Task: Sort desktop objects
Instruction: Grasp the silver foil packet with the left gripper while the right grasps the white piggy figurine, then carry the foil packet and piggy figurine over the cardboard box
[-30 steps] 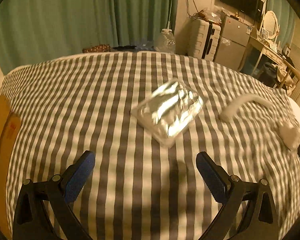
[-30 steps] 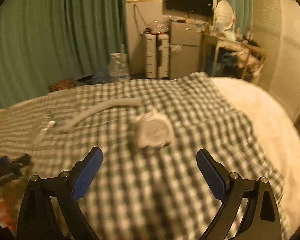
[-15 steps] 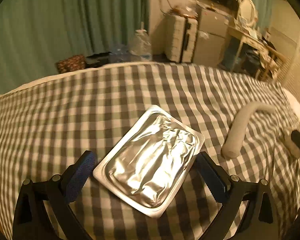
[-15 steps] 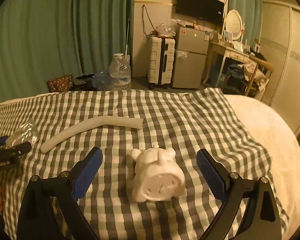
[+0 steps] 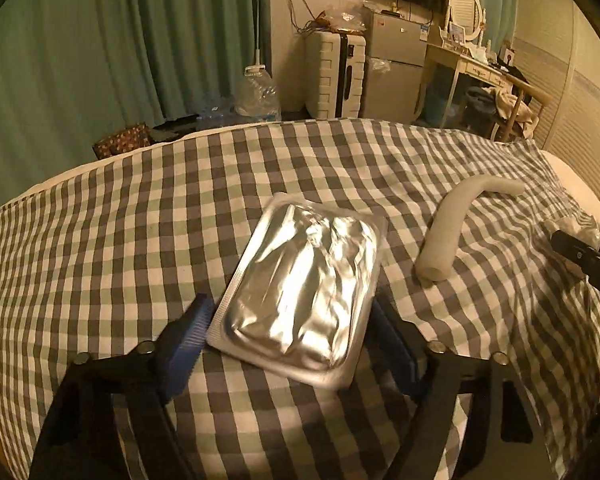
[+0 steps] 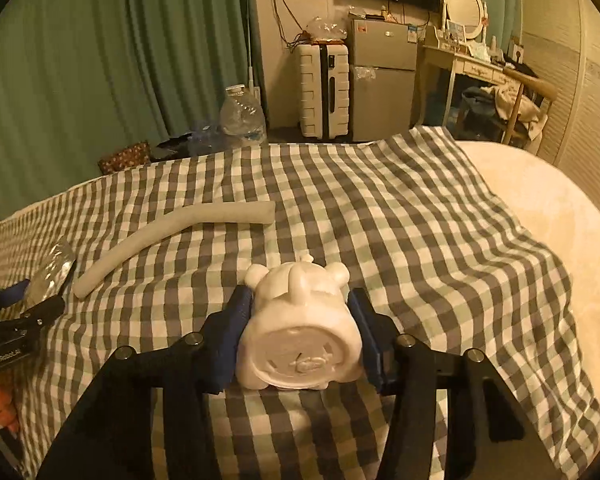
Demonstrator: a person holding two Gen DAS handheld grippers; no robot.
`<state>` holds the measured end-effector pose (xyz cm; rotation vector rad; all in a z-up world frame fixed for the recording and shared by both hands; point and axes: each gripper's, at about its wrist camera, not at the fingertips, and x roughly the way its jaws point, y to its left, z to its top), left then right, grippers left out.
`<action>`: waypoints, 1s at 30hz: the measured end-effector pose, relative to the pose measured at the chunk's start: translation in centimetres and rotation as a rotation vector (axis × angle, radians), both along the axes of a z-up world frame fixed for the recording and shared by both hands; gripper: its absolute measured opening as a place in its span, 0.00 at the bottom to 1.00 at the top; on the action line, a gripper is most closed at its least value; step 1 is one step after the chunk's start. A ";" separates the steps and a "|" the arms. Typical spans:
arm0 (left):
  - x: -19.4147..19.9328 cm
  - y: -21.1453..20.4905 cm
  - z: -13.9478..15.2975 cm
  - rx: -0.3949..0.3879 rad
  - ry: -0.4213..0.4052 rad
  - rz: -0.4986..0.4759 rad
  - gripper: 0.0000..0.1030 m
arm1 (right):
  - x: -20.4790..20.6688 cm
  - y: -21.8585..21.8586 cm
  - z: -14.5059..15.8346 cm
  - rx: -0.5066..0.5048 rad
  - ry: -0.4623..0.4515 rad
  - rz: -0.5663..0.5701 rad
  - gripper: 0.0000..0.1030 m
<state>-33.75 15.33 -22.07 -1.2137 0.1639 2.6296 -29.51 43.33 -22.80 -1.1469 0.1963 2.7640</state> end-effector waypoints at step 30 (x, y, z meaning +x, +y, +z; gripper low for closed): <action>14.6 -7.5 10.9 0.056 -0.032 0.057 0.71 | 14.2 -12.5 9.2 -0.017 0.046 0.160 0.48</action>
